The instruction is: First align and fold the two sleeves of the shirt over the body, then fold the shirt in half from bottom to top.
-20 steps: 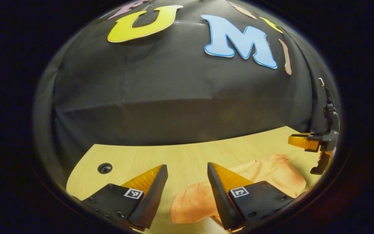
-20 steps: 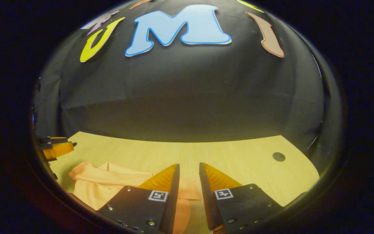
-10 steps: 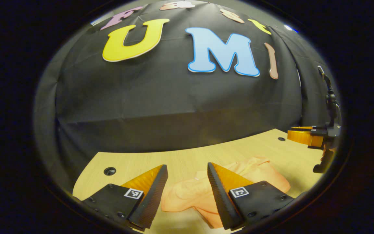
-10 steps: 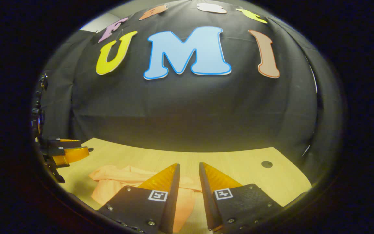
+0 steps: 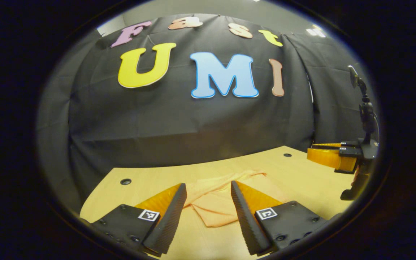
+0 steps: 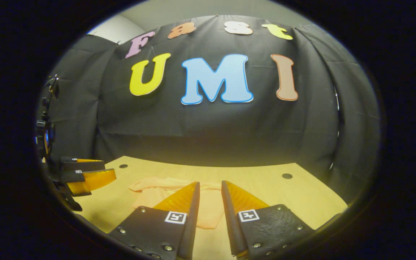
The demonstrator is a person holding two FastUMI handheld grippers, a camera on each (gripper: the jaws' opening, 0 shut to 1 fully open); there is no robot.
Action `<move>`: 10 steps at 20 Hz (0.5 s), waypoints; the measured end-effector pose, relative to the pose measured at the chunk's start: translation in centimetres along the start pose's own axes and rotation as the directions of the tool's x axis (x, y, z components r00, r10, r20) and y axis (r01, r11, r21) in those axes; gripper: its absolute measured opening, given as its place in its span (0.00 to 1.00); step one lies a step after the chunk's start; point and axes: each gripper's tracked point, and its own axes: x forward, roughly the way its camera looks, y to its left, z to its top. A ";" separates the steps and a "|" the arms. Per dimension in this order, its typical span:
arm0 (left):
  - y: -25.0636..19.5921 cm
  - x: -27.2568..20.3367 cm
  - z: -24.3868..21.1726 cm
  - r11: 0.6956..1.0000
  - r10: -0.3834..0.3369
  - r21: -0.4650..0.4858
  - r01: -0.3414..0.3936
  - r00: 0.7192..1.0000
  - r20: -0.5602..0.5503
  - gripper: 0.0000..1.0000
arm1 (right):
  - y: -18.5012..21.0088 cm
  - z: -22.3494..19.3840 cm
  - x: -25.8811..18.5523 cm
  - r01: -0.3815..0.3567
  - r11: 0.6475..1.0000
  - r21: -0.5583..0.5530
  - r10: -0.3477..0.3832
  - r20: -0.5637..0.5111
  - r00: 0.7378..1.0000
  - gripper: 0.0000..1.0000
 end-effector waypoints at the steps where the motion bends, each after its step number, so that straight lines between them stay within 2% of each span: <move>1: -0.4 -1.6 0.3 1.000 0.008 -0.001 -0.008 1.000 0.023 0.81 | 0.2 -0.1 -1.4 0.002 1.000 -0.006 -0.002 0.010 1.000 0.37; 4: -1.7 -5.8 0.7 1.000 0.025 -0.007 -0.025 0.997 0.072 0.81 | 0.4 -0.3 -5.2 0.024 0.999 -0.039 -0.022 0.039 0.999 0.37; 10: -4.3 -11.0 -1.3 1.000 0.016 -0.025 -0.014 0.997 0.076 0.82 | 1.7 -0.3 -10.2 0.014 0.998 -0.065 -0.009 0.081 0.997 0.37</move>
